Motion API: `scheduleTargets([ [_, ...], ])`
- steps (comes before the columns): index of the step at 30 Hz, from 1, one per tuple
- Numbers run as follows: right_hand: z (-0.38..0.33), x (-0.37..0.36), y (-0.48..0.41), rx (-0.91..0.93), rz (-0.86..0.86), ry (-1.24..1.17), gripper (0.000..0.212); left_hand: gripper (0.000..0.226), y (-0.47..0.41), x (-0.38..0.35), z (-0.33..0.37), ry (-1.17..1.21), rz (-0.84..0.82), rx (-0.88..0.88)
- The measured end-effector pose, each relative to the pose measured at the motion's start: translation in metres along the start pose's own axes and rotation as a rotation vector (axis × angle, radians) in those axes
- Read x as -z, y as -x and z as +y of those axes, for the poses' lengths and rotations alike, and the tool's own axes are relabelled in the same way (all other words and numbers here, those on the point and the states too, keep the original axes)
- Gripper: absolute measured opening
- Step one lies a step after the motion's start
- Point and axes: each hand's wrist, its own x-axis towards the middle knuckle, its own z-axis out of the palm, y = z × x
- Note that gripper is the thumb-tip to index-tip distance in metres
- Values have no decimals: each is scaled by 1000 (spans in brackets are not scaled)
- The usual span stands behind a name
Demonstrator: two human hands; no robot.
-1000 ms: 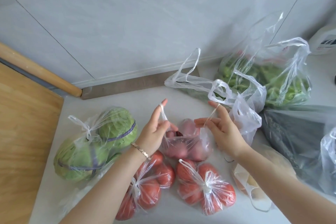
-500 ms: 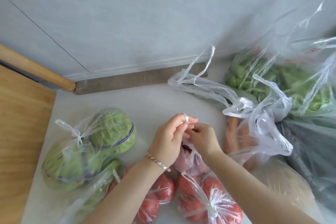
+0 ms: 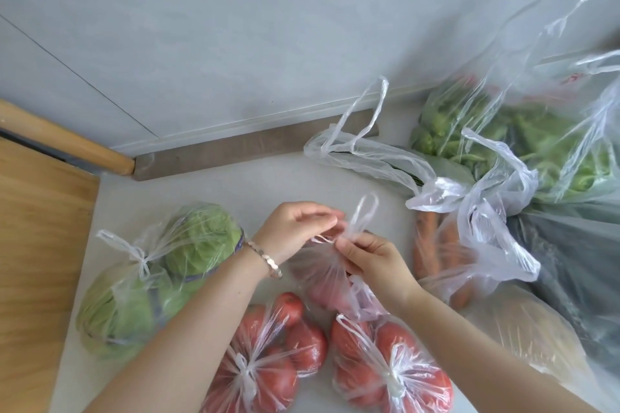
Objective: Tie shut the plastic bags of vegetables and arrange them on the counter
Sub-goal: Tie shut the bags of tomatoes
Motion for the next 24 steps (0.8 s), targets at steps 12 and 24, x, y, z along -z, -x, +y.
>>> scheduleTargets([
  [12, -12, 3, 10, 89, 285, 34, 15, 34, 20, -27, -28, 119, 223, -21],
  [24, -12, 6, -2, 86, 394, 614, 38, 46, 31, -55, -35, -248, 269, -182],
])
